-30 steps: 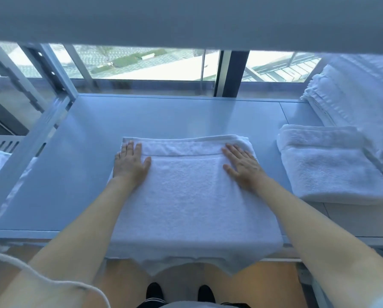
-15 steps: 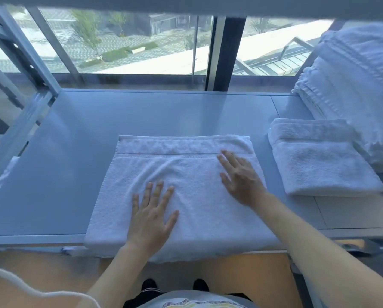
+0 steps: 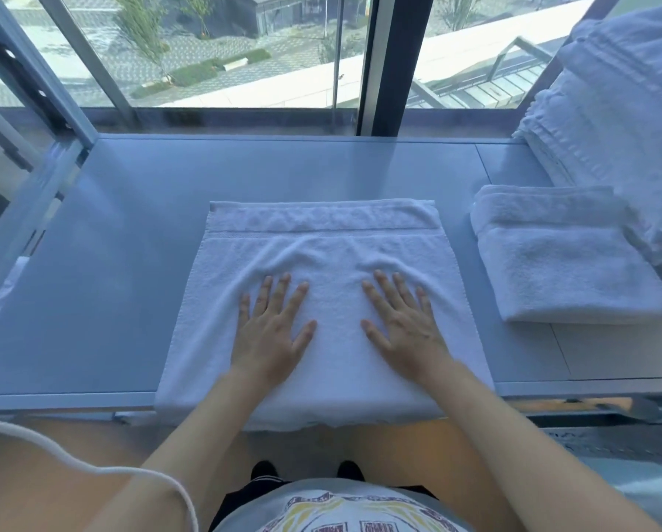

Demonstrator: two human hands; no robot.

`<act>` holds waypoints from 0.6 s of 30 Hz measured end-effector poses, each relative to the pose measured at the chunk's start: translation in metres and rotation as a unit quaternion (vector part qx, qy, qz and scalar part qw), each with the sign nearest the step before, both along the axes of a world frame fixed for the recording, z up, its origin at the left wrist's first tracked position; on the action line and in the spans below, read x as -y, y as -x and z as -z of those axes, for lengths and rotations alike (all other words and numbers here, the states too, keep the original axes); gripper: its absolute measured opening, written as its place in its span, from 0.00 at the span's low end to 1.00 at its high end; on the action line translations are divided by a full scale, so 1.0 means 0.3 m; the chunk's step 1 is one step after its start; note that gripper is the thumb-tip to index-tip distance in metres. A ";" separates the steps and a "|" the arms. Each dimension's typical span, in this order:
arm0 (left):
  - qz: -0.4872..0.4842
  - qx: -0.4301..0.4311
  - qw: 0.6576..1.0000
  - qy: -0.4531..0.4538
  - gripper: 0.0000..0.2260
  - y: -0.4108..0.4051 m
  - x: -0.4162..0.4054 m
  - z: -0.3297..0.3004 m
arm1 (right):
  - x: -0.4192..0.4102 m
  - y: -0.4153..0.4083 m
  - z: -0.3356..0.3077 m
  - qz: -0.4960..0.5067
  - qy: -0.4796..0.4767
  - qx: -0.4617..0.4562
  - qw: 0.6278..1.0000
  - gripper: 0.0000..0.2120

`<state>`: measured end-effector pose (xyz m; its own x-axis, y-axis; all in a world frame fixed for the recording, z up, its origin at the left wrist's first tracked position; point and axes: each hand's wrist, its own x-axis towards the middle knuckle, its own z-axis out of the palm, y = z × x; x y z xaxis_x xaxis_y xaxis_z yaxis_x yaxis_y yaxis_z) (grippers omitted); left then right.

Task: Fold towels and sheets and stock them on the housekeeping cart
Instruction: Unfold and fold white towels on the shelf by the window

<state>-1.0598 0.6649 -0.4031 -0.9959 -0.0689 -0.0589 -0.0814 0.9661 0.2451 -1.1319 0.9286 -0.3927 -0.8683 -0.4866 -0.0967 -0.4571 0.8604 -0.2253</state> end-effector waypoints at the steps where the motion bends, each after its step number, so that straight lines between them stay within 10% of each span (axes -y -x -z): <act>1: -0.001 0.004 1.000 0.000 0.32 0.050 0.007 -0.006 | 0.011 0.052 -0.002 0.003 -0.005 -0.001 1.000 0.33; 9: 0.001 0.031 0.999 -0.008 0.29 0.361 0.089 -0.053 | 0.114 0.360 -0.033 0.013 -0.009 0.014 1.000 0.32; 18: -0.060 -0.035 0.998 0.002 0.27 0.031 0.063 -0.089 | 0.082 0.340 -0.028 0.010 0.002 -0.004 1.000 0.31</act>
<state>-1.0691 0.6461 -0.3764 -0.9822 -0.1875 0.0104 -0.1790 0.9512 0.2512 -1.2338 0.9040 -0.3842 -0.8787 -0.4692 -0.0877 -0.4415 0.8688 -0.2240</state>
